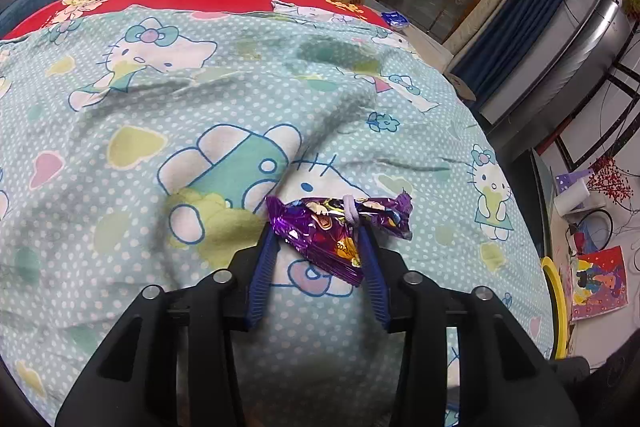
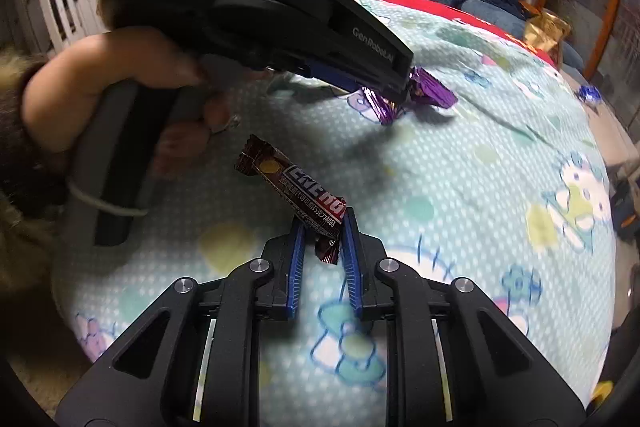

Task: Collect trash
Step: 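Grasp the purple candy wrapper with the left tool while the right tool grasps the chocolate bar, then carry the purple wrapper and chocolate bar over the yellow bin with both tools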

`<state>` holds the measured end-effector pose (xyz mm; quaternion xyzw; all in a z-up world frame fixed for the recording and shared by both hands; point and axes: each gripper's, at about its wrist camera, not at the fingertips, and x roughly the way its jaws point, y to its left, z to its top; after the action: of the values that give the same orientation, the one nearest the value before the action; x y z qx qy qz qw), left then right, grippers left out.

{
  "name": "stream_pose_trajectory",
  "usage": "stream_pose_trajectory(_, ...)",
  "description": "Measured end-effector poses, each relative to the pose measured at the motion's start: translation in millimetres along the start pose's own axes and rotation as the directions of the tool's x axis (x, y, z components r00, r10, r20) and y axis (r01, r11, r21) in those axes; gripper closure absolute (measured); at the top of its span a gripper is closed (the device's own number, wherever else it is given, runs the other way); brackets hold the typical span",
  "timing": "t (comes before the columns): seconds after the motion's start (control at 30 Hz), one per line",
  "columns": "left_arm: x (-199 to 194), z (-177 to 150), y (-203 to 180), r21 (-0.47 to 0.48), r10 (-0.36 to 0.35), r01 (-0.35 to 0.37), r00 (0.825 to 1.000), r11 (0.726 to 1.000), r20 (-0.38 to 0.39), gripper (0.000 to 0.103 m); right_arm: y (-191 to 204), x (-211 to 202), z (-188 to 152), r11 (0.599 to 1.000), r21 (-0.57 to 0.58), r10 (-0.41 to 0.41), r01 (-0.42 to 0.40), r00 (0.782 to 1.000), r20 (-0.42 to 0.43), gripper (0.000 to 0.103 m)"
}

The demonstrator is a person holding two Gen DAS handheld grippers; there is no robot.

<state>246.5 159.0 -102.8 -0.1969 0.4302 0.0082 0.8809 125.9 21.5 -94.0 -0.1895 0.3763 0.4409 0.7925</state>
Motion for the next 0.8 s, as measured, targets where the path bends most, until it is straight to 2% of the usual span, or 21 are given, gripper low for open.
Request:
stream_pose_trajectory(0.03,1,0,0,-0.001,-0.002,0.002,1.0,1.0,0.0,0.078,0,-3,-3,1.0,0.009,0.001,-0.001,1.0,0.003,0.09)
stream_pose_trajectory(0.13,-1,-3,-1,-0.004,-0.012,0.012,1.0,1.0,0.008,0.083,-2,-15,-14,0.999,0.051,0.005,-0.006,1.0,0.014,0.09)
stream_pose_trajectory(0.33,-10,-12,-13,0.017,-0.032,0.032,0.999,0.999,0.037,0.086,-20,-42,-36,0.983,0.183,-0.002,-0.007,0.999,0.052,0.09)
stream_pose_trajectory(0.53,-25,-25,-39,0.071,-0.076,0.071,0.995,0.995,0.072,0.086,-43,-74,-50,0.957,0.287,-0.071,0.038,0.992,0.104,0.09)
stream_pose_trajectory(0.8,-36,-41,-80,0.145,-0.133,0.119,0.987,0.982,0.087,0.086,-74,-112,-65,0.927,0.36,-0.162,0.101,0.976,0.144,0.09)
